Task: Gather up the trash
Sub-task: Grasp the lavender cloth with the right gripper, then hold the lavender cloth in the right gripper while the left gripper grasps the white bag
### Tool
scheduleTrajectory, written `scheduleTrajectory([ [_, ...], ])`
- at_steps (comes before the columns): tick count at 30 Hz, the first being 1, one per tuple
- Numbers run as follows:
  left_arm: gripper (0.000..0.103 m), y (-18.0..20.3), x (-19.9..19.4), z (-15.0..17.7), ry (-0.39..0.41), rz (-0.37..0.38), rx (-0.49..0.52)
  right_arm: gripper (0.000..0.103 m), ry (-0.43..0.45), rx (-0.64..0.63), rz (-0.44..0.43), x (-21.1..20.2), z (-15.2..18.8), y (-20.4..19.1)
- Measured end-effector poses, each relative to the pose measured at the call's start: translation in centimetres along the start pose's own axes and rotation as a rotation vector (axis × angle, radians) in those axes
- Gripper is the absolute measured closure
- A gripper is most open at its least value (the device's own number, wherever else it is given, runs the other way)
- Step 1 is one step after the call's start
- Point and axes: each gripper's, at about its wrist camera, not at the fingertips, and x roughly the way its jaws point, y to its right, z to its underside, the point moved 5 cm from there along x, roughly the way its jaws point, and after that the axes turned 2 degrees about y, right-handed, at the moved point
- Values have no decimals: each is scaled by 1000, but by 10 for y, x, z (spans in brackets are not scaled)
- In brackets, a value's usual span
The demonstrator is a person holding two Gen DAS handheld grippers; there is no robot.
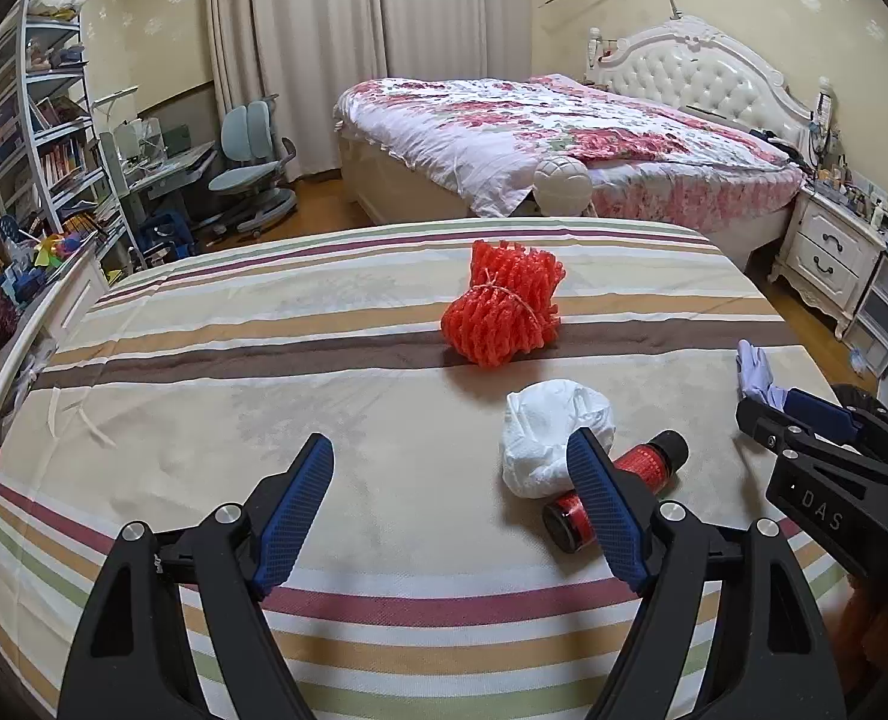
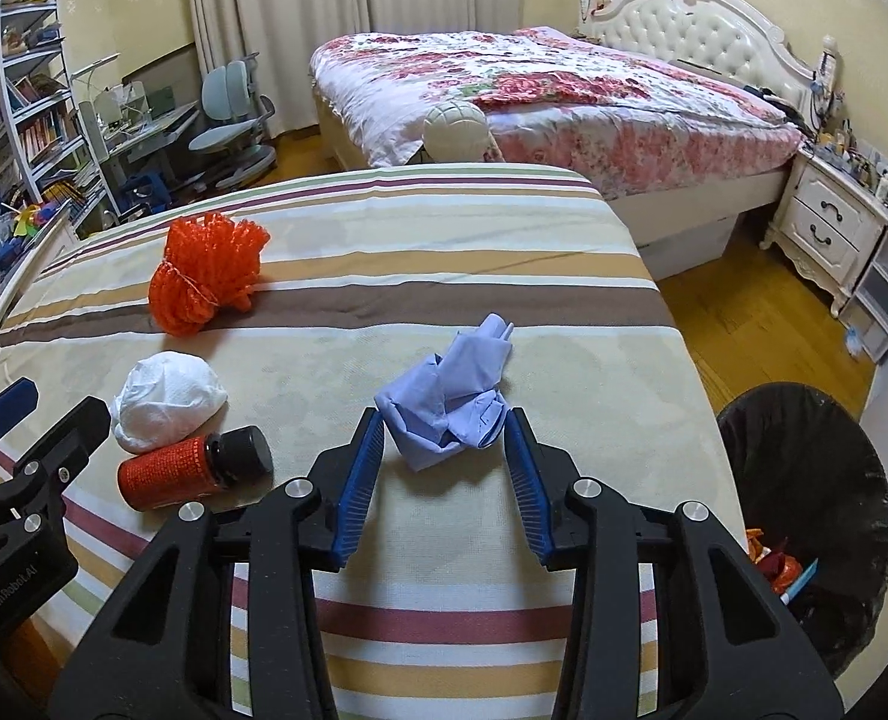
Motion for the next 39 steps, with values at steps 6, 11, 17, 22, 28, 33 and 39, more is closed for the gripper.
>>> scheduleTrajectory([
  [6, 25, 10, 5, -7, 2, 15, 10, 62, 2, 6, 2, 1, -1, 6],
  [11, 25, 17, 9, -9, -2, 30, 13, 62, -3, 11, 1, 2, 0, 8],
  [17, 25, 21, 24, -7, -47, 54, 27, 62, -10, 4, 1, 3, 2, 7],
  [22, 26, 16, 28, -4, -67, 89, 7, 62, -13, 3, 2, 4, 2, 7],
  [28, 50, 19, 27, -1, -80, 167, 3, 62, -11, -6, 5, 3, 3, 5],
  [33, 65, 22, 22, 0, -78, 206, 11, 62, -9, -13, 7, 1, 5, 1],
  [39, 69, 15, 16, 3, -67, 194, -7, 62, -6, -17, 7, -3, 7, -1],
])
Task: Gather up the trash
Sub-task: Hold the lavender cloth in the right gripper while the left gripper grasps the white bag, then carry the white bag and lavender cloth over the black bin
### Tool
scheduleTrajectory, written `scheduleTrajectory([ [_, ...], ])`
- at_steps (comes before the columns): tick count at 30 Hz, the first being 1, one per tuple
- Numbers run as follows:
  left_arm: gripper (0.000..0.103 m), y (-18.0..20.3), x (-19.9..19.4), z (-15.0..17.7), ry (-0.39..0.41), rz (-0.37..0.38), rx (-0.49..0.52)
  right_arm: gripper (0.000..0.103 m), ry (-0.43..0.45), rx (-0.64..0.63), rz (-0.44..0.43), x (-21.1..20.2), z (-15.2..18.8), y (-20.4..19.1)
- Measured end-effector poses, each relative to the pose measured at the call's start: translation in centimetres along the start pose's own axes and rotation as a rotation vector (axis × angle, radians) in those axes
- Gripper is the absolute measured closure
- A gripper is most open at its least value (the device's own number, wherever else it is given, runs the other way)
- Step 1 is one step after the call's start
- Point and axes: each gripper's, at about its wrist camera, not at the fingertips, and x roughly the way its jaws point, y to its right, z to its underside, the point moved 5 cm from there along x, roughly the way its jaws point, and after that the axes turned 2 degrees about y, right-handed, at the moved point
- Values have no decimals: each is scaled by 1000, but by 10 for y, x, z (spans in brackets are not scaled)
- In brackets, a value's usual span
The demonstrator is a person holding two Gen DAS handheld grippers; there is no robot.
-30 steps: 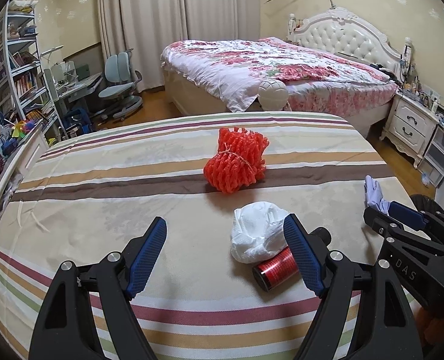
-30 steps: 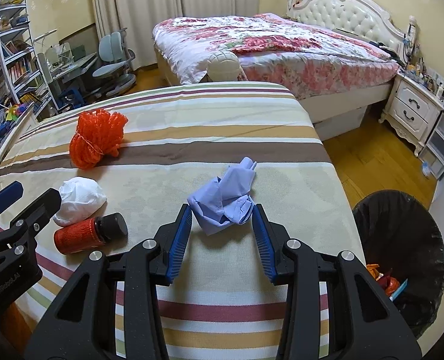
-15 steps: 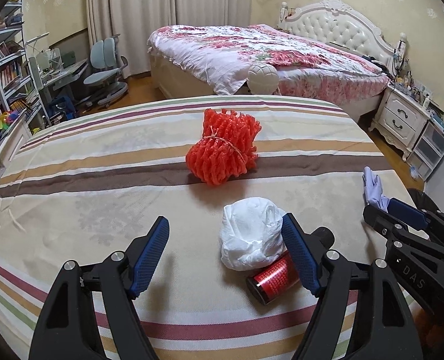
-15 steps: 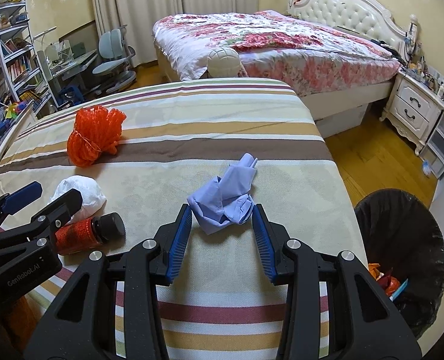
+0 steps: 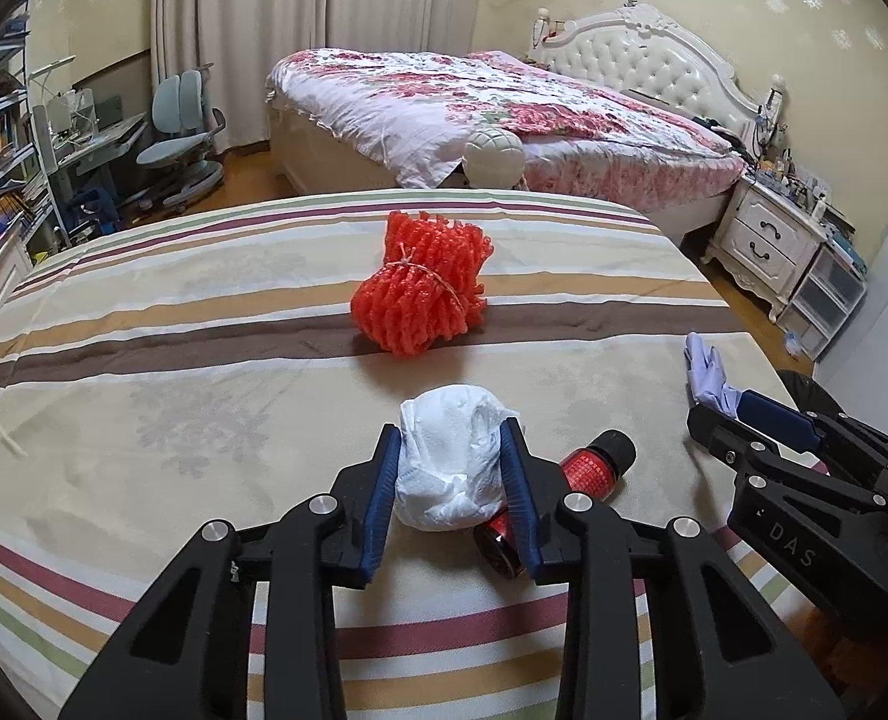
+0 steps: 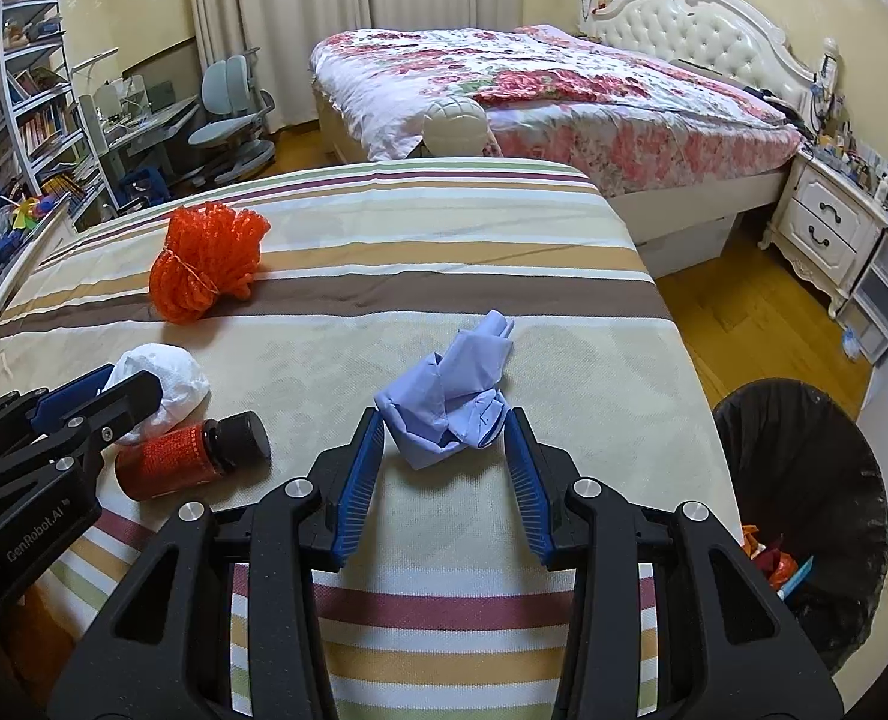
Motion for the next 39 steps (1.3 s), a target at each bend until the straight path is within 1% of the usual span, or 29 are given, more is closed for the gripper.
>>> scheduleTrajectory([
  [6, 69, -12, -16, 1, 29, -28, -22, 62, 9, -9, -3, -8, 4, -5],
  [11, 69, -14, -34, 3, 63, -52, -25, 62, 21, -8, -5, -22, 11, -4],
  [19, 69, -2, -54, 11, 98, -53, -25, 63, 58, 3, 8, -50, 17, 6],
  [26, 69, 15, -72, 12, 138, -46, 3, 63, 96, 22, 18, -73, 22, 18],
  [28, 69, 22, -76, 11, 155, -44, 15, 68, 105, 29, 20, -80, 23, 22],
  [29, 69, 25, -78, 10, 163, -41, 21, 77, 106, 31, 19, -82, 23, 25],
  [32, 69, 39, -83, 7, 184, -24, 44, 77, 110, 43, 29, -87, 25, 34],
  [34, 69, 48, -83, 6, 191, -16, 56, 77, 99, 55, 34, -83, 28, 39],
  [39, 69, 57, -74, 10, 172, -10, 76, 77, 57, 88, 11, -70, 36, 47],
])
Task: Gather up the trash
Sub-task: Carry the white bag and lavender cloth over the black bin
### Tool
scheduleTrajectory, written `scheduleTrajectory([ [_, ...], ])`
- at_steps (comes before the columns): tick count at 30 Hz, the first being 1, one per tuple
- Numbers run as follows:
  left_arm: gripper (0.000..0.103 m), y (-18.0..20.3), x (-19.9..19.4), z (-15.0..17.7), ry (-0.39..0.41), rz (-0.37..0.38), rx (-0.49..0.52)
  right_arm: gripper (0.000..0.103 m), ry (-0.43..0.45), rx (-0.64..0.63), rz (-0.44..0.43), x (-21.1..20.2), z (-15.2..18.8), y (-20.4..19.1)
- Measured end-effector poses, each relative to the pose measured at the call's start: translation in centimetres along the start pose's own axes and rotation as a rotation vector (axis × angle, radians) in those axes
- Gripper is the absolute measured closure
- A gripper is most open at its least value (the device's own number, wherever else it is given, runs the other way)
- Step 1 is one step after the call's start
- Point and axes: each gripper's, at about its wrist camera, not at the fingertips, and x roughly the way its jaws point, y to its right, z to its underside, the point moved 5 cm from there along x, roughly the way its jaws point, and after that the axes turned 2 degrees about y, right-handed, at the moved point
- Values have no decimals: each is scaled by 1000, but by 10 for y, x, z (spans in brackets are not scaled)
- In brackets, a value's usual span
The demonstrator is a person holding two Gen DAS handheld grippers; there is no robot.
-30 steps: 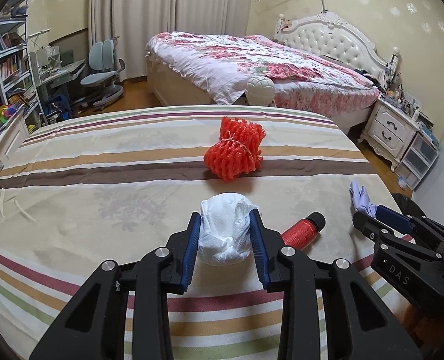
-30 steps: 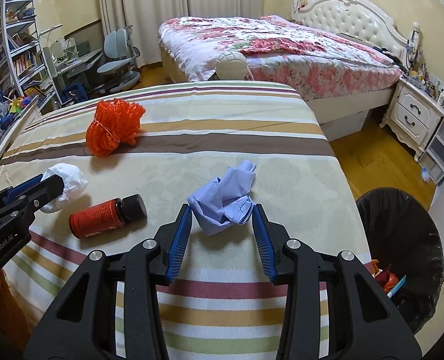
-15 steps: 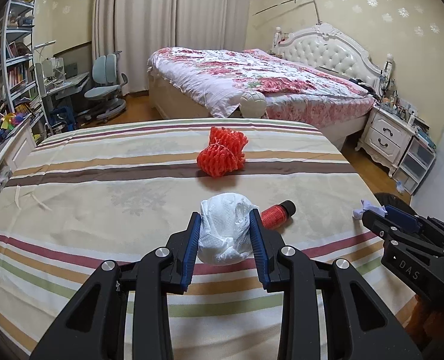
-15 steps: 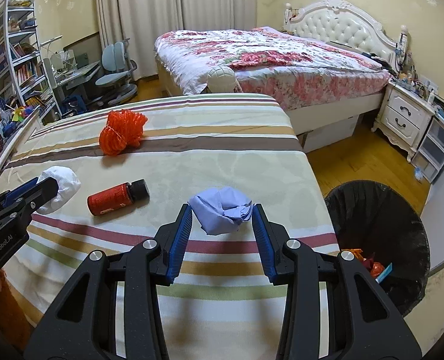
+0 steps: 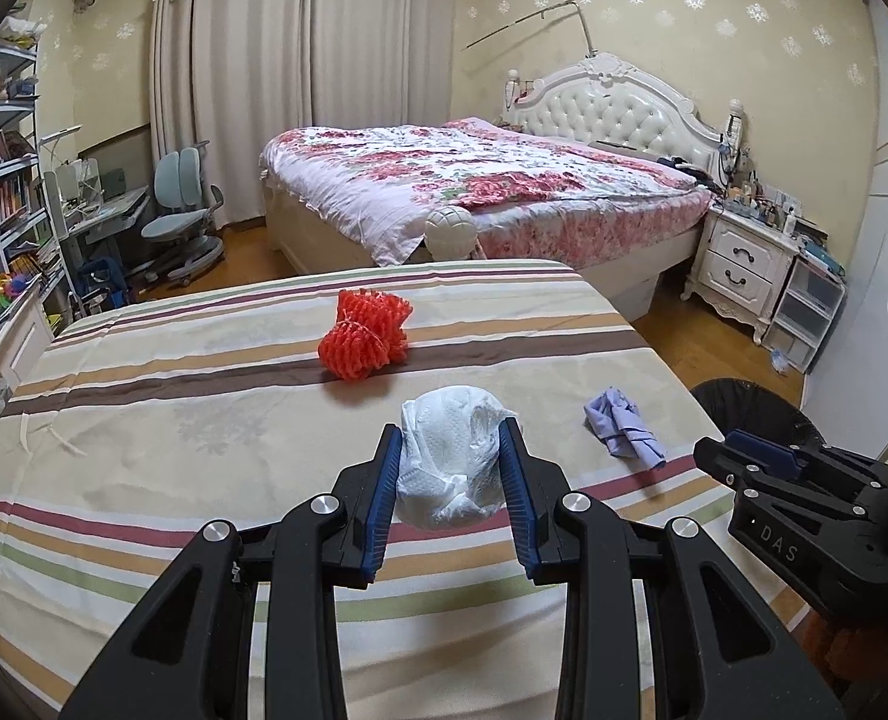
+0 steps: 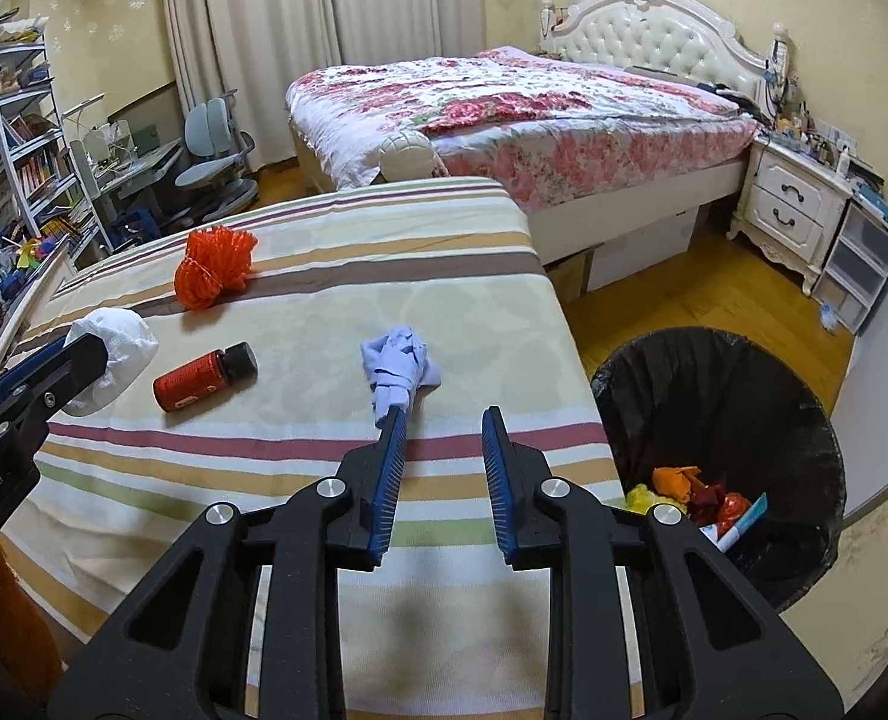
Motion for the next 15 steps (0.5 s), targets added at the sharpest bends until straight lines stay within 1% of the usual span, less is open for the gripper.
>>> scheduleTrajectory([
  [2, 69, 0, 2, 2, -7, -2, -1, 75, -4, 1, -4, 4, 1, -2],
  [4, 69, -2, 4, 5, -15, -9, -2, 68, -7, -3, -12, 7, 0, -5],
  [5, 69, -3, 3, 7, -17, -11, -2, 63, -6, -9, -11, 9, -1, -7],
  [15, 69, -22, 13, 12, -37, -49, -22, 61, -47, -52, -10, 37, -6, -24],
])
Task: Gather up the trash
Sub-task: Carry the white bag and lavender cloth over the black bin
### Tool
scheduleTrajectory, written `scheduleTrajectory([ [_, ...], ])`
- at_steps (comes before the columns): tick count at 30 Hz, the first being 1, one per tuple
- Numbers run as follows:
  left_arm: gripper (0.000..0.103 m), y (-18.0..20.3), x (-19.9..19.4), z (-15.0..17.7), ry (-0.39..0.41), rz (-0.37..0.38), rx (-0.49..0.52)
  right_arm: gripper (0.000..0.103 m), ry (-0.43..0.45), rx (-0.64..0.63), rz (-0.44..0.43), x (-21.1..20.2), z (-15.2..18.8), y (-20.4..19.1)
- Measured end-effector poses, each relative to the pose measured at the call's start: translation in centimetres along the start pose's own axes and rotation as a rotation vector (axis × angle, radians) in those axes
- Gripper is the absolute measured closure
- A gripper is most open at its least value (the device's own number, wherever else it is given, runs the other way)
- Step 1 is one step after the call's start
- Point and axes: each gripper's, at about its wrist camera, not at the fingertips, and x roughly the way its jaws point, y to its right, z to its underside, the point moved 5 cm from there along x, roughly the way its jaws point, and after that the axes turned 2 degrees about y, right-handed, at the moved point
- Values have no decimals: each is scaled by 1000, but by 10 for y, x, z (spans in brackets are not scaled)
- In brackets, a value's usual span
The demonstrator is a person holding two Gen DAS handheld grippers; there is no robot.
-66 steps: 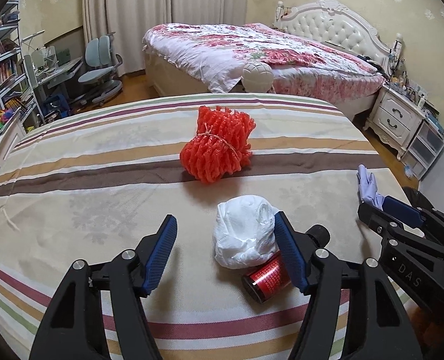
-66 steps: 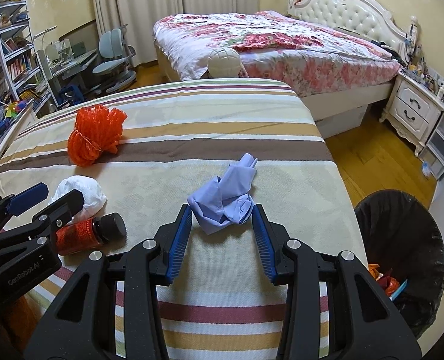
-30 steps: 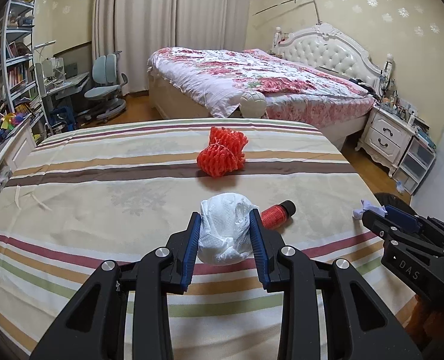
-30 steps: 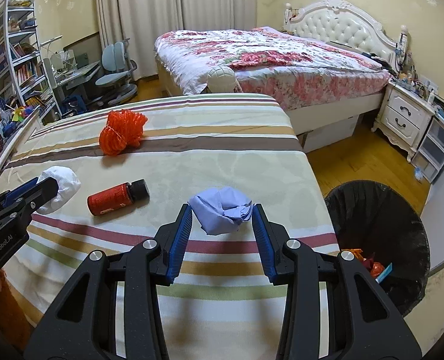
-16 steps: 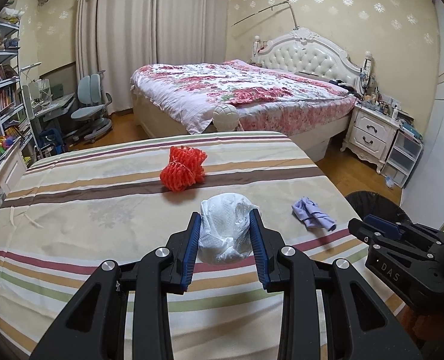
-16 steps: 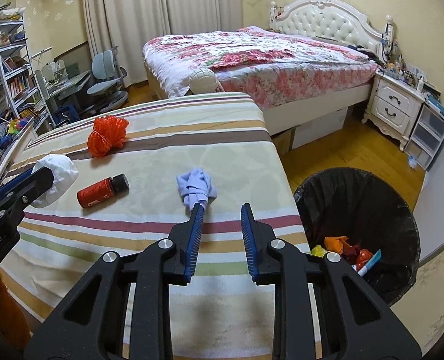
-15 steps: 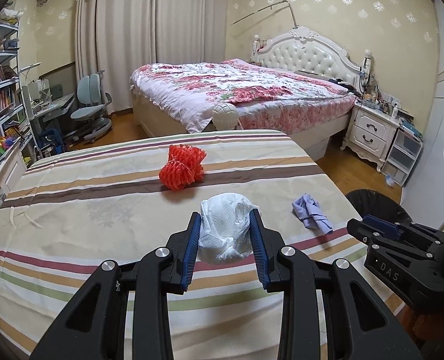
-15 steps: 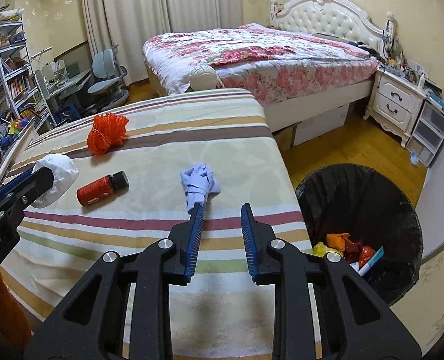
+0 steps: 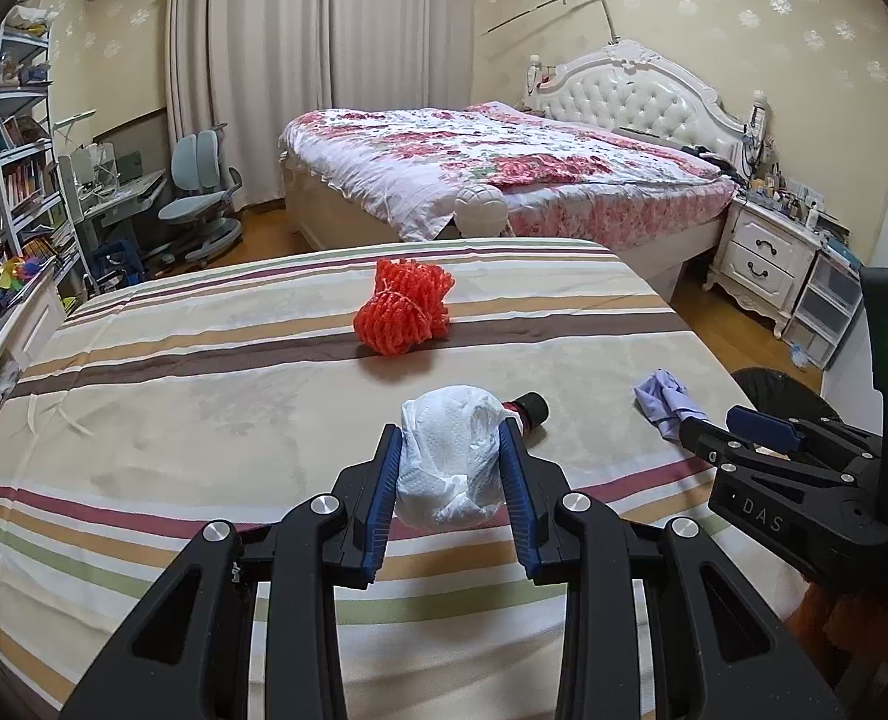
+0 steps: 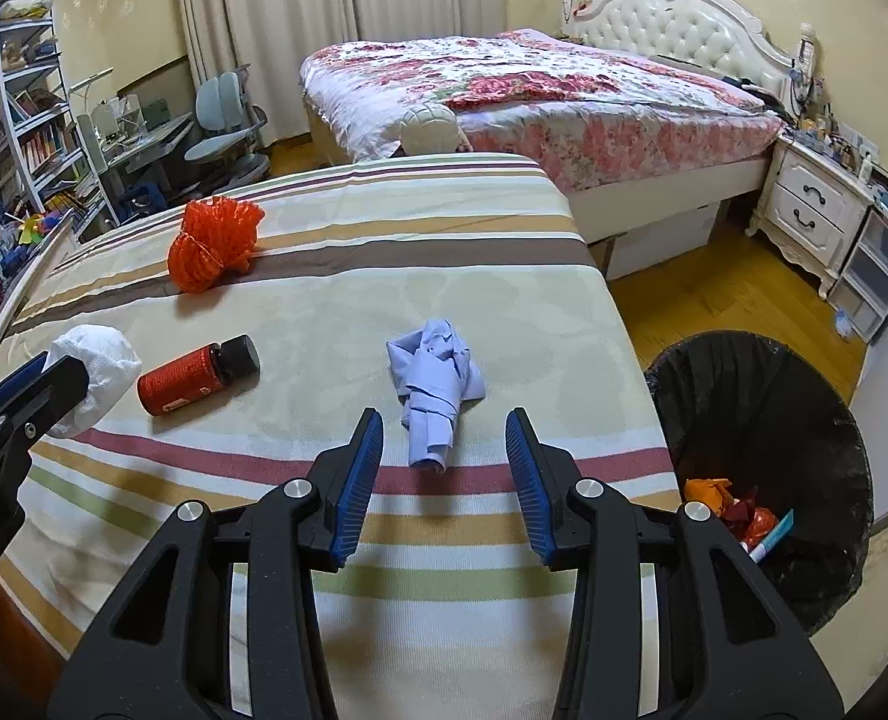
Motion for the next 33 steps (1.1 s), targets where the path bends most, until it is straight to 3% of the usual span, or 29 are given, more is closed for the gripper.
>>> scheduleTrajectory([
  [5, 69, -9, 6, 2, -14, -17, -15, 61, -28, -15, 0, 12, -3, -4],
  [7, 69, -11, 6, 3, -18, -19, -19, 68, -37, -19, 0, 15, -2, -6],
  [8, 69, -11, 6, 2, -18, -19, -20, 79, -44, -22, 0, 16, -2, -6],
  [9, 69, -11, 6, 2, -18, -18, -20, 84, -49, -22, -3, 16, -1, -6],
  [21, 69, 9, -2, -2, 3, 19, -3, 84, 17, 32, 12, -18, 1, 17],
  [33, 69, 74, -8, -17, 34, 114, 56, 84, 110, 112, 113, -69, 3, 82],
])
